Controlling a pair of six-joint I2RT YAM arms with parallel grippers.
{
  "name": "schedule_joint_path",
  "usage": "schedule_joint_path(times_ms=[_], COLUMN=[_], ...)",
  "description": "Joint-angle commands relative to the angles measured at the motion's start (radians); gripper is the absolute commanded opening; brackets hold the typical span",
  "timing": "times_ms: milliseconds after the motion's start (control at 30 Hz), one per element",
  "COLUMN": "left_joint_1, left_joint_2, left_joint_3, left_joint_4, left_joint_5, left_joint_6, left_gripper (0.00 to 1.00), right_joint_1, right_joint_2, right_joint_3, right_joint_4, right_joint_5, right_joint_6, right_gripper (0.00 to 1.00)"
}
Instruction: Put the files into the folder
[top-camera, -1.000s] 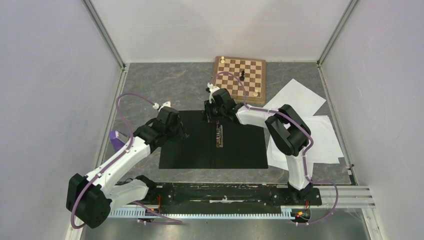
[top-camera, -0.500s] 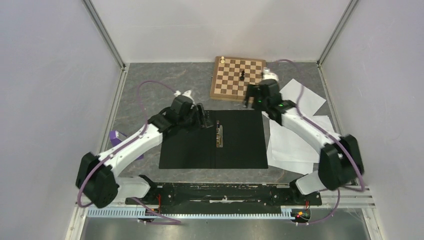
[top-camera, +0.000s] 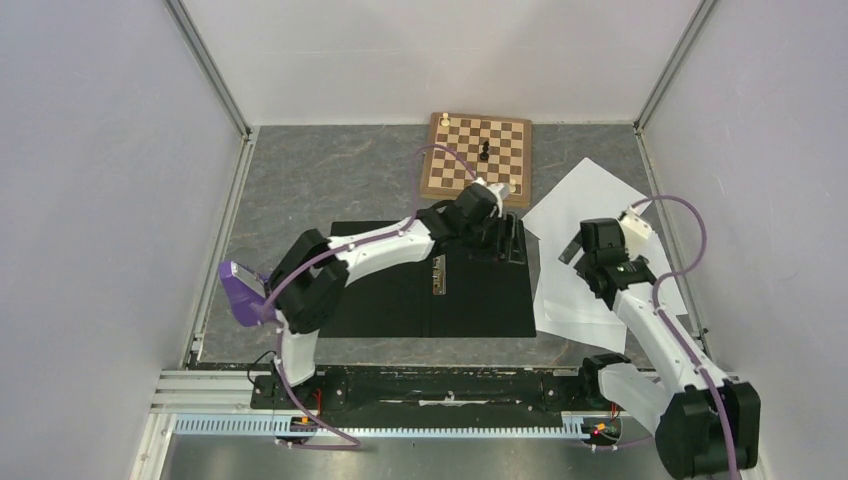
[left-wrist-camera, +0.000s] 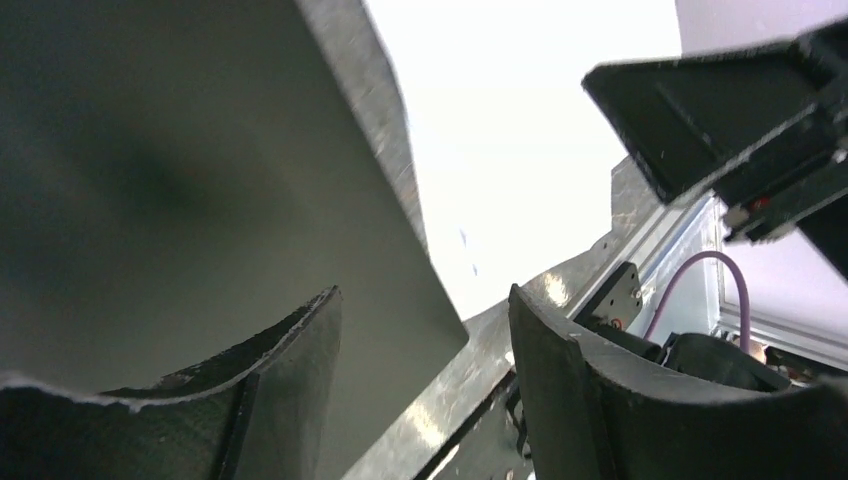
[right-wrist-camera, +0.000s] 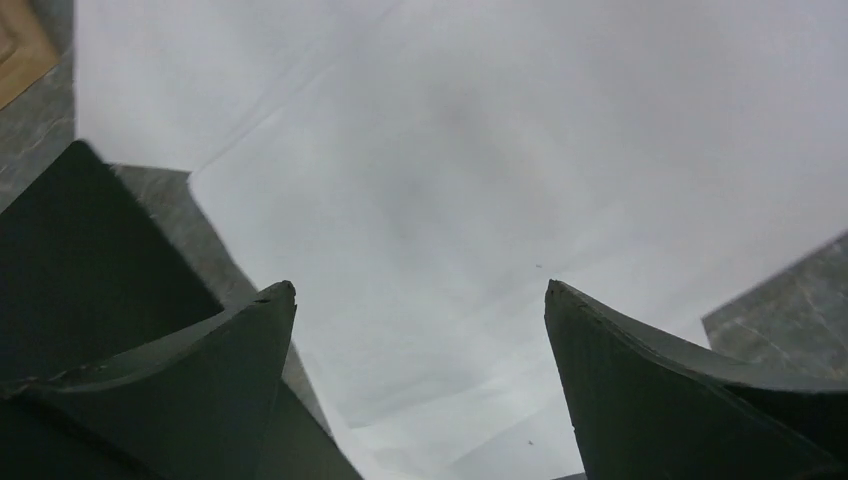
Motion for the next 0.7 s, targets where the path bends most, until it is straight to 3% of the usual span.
schedule_joint_path(times_ms=[0, 433, 667], left_joint_1=[-0.006, -0.013, -0.019], left_joint_2=[0.141, 0.561, 0.662], left_joint_3=[0.175, 0.671, 0.765], left_joint_4=[0.083, 0.149, 0.177], left_joint_5=[0.075, 0.142, 0.111], left_joint_6=[0.124, 0.191, 0.182], left_gripper=[0.69, 0.7, 0.72], right_joint_1=[-0.072, -0.423, -0.598], right_joint_2=[-0.119, -0.191, -0.2], right_joint_3=[-0.072, -0.166, -0.278], right_joint_4=[-0.111, -0.139, -0.037], right_joint_5=[0.103, 0.028, -0.122], right_joint_6=[0.133, 0.083, 0.042], right_gripper=[0.98, 0.98, 0.98])
